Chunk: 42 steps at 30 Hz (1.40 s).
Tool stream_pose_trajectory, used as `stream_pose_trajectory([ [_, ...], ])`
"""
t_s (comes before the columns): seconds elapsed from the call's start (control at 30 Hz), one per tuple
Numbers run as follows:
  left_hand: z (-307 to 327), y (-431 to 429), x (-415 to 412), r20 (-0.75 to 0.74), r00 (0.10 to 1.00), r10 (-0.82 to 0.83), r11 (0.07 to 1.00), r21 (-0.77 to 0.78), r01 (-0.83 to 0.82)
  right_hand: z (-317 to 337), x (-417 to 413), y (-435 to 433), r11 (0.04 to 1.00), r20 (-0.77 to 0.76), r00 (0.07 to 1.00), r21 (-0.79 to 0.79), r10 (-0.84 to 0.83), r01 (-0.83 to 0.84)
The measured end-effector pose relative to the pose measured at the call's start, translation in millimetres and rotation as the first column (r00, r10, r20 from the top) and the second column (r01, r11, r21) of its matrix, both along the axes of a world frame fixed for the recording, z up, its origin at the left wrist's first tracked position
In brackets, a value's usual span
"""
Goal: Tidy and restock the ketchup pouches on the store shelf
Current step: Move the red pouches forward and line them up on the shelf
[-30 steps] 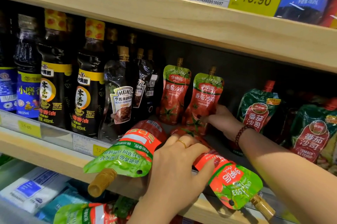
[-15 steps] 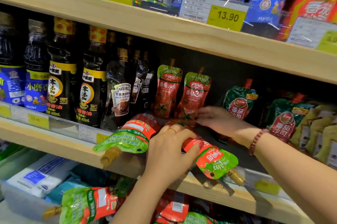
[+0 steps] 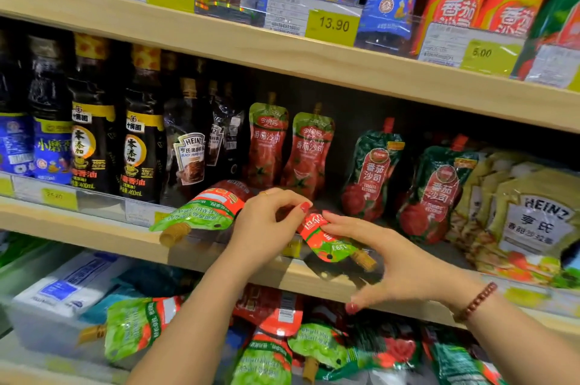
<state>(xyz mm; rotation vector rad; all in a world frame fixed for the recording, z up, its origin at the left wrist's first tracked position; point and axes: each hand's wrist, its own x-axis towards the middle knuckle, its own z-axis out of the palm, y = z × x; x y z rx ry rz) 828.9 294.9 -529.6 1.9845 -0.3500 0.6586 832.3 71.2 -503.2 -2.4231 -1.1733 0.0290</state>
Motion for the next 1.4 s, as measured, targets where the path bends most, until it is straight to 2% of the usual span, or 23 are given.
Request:
stream_pose_trajectory([
  [0.1,5.2,-0.2,-4.1,0.002,0.999,-0.05,0.998,-0.04,0.05,-5.2,-0.9,3.2,0.997,0.193,0.981,0.071,-0.024,0.01],
  [0.2,12.3,-3.5,-10.0,0.025,0.994,-0.108,0.992,-0.055,0.109,-0.4,-1.5,6.6,0.971,0.237,0.969,0.237,-0.07,0.012],
  [0.3,19.1,-5.4,-15.8,0.039,0.984,-0.174,0.982,-0.065,0.176,21.6,-4.0,13.7,0.886,0.298,0.942,0.465,-0.151,-0.005],
  [0.4,18.0,-5.9,-16.5,0.013,0.977,-0.211,0.975,-0.066,0.212,50.0,-4.7,24.7,0.821,0.329,0.917,0.571,-0.225,-0.004],
  [0.47,11.9,-9.0,-13.2,-0.016,0.979,-0.205,0.977,-0.061,0.203,63.9,-4.6,33.4,0.779,0.299,0.927,0.627,-0.225,-0.012],
  [0.57,2.9,-16.8,-6.5,-0.005,0.994,-0.105,0.994,0.012,0.105,73.9,-1.8,48.1,0.736,0.237,0.95,0.677,-0.202,-0.012],
  [0.67,0.9,-18.2,-0.7,0.002,1.0,-0.024,0.999,-0.026,0.024,76.4,8.0,58.1,0.721,0.097,0.966,0.684,-0.241,0.112],
  [0.77,2.1,-16.6,5.5,-0.046,0.999,-0.014,0.999,-0.032,0.013,73.3,21.4,51.2,0.751,-0.135,0.969,0.613,-0.206,0.245],
  [0.87,5.7,-17.2,8.8,-0.083,0.996,-0.026,1.0,-0.006,0.025,56.6,28.5,36.1,0.818,-0.306,0.944,0.507,-0.122,0.27],
  [0.97,9.1,-17.0,11.3,-0.102,0.995,-0.003,0.999,0.038,0.007,34.5,36.3,28.1,0.836,-0.361,0.915,0.434,-0.181,0.336],
  [1.13,3.4,-16.7,9.1,-0.019,0.993,0.113,0.989,0.095,-0.11,14.2,43.7,28.4,0.81,-0.411,0.894,0.456,-0.175,0.368],
  [1.23,0.3,-14.5,8.1,-0.006,0.993,0.122,0.988,0.097,-0.121,11.2,47.2,27.7,0.8,-0.425,0.888,0.463,-0.176,0.381],
  [1.33,-3.3,-13.4,7.6,-0.007,0.995,0.1,0.995,0.03,-0.1,8.7,48.8,28.8,0.731,-0.432,0.874,0.52,-0.221,0.442],
  [1.4,-6.9,-16.1,6.7,0.014,0.992,0.127,0.992,-0.014,-0.127,7.7,50.8,30.0,0.657,-0.405,0.856,0.557,-0.321,0.509],
])
